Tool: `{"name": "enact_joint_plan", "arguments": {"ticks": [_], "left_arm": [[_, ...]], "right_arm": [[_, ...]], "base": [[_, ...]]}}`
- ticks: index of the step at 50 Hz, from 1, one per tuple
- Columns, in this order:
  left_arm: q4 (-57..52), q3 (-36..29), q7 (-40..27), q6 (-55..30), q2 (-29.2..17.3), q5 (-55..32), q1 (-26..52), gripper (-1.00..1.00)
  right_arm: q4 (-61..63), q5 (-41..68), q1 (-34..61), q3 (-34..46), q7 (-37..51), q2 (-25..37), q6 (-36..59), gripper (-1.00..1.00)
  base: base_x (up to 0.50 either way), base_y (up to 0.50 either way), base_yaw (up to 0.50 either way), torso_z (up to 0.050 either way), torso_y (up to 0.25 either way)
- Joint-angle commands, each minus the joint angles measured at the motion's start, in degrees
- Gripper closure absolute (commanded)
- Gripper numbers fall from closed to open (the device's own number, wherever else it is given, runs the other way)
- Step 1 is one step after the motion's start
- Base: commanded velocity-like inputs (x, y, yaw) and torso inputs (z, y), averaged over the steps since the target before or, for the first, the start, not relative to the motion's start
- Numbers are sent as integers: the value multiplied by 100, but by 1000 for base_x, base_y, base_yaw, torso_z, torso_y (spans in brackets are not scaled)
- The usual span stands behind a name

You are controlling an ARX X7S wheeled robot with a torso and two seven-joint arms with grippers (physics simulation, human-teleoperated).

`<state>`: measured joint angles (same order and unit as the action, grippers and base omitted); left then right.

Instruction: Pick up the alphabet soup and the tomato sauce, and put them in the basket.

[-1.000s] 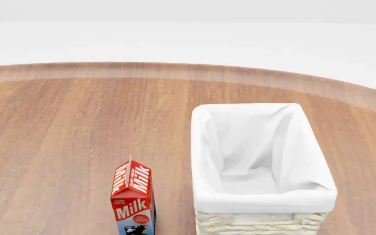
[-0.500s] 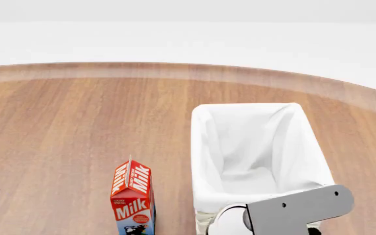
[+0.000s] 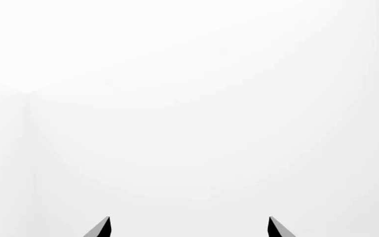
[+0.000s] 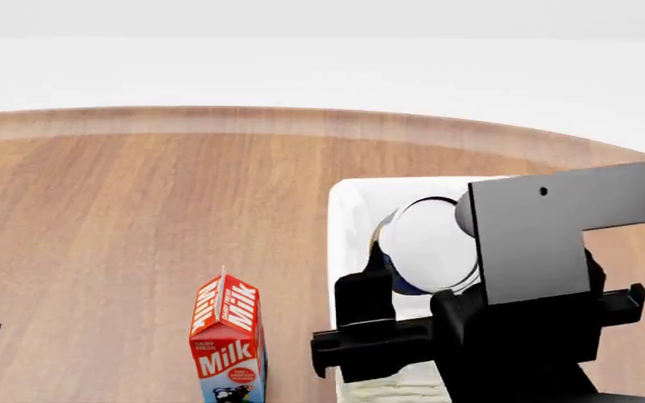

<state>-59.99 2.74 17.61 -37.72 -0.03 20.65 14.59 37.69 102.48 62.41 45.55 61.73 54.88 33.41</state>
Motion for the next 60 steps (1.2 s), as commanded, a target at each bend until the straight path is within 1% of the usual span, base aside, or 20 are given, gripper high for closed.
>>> {"name": "enact_joint_plan", "arguments": {"ticks": [1, 6, 8, 13, 14, 15, 19, 21, 22, 24, 26, 29, 37, 39, 42, 53, 55, 57, 60], "left_arm": [[0, -10, 5, -4, 0, 0, -2, -100], [0, 13, 5, 2, 0, 2, 2, -100], [0, 4, 11, 6, 0, 14, 3, -100], [0, -17, -20, 11, 0, 9, -25, -100], [0, -14, -31, 18, 0, -11, -42, -100], [0, -12, -33, 20, 0, -10, -43, -100], [0, 20, -14, 13, 0, -17, -29, -100], [0, 36, 6, -9, 0, -8, 5, -100], [0, 34, -3, -22, 0, -13, 20, -100], [0, 3, -5, -40, 0, 10, 31, -100], [0, -43, -4, -54, 0, 36, 46, -100], [0, -36, 5, -75, 0, 33, 66, -100], [0, -12, 29, -103, 0, 24, 93, -100], [0, -23, 36, -97, 0, 50, 89, -100], [0, -32, 26, -99, 0, 37, 83, -100], [0, -59, -29, -75, -1, -12, 1, -100], [0, -23, -32, -49, -1, -44, -13, -100], [0, 4, -45, -21, -1, -73, -49, -100], [0, -11, -32, -43, -1, -51, -27, -100]], "right_arm": [[-886, -436, 780, -62, -206, -449, 415, 100], [-1436, -1016, 844, 139, -511, -692, 527, 100], [-1616, -1027, 832, 159, -610, -743, 522, 100], [-2242, -1553, 928, 344, -983, -995, 558, 100], [-2410, -1549, 901, 313, -1309, -1094, 453, 100], [-2520, -1610, 948, 381, -1238, -1131, 539, 100], [-3032, -1743, 1022, 401, -1557, -1346, 457, 100], [-3323, -1940, 1109, 435, -1761, -1475, 390, 100], [-3604, -1826, 1139, 373, -2091, -1587, 336, 100], [-3871, -1955, 1215, 408, -2215, -1685, 306, 100], [-4453, -2256, 1345, 511, -2488, -1911, 212, 100], [-4758, -2406, 1410, 563, -2619, -2038, 156, 100], [-6070, -3257, 1749, 854, -3164, -2591, -270, 100], [-6354, -3329, 1712, 838, -3271, -2713, -440, 100], [-6957, -3460, 1906, 880, -3519, -3008, -526, 100], [-8322, -3880, 1967, 1047, -3991, -3838, -1071, 100], [-8665, -3985, 1940, 1082, -4079, -4013, -1245, 100], [-9281, -4072, 1936, 1084, -4283, -4290, -1492, 100], [-9846, -4068, 2052, 1025, -4397, -4559, -1601, 100]], "base": [[0, 0, 0, 0, 0], [0, 0, 0, 0, 0], [0, 0, 0, 0, 0], [0, 0, 0, 0, 0], [0, 0, 0, 0, 0], [0, 0, 0, 0, 0], [0, 0, 0, 0, 3], [0, 0, 0, 0, 0], [0, 0, 0, 0, 0], [0, 0, 0, 0, 0], [0, 0, 0, 0, 0], [0, 0, 0, 0, 0], [0, 0, 0, 0, 1], [0, 0, 0, 0, 0], [0, 0, 0, 0, 0], [0, 0, 0, 1, 1], [0, 0, 0, 0, 0], [0, 0, 0, 0, 0], [0, 0, 0, 0, 0]]}}
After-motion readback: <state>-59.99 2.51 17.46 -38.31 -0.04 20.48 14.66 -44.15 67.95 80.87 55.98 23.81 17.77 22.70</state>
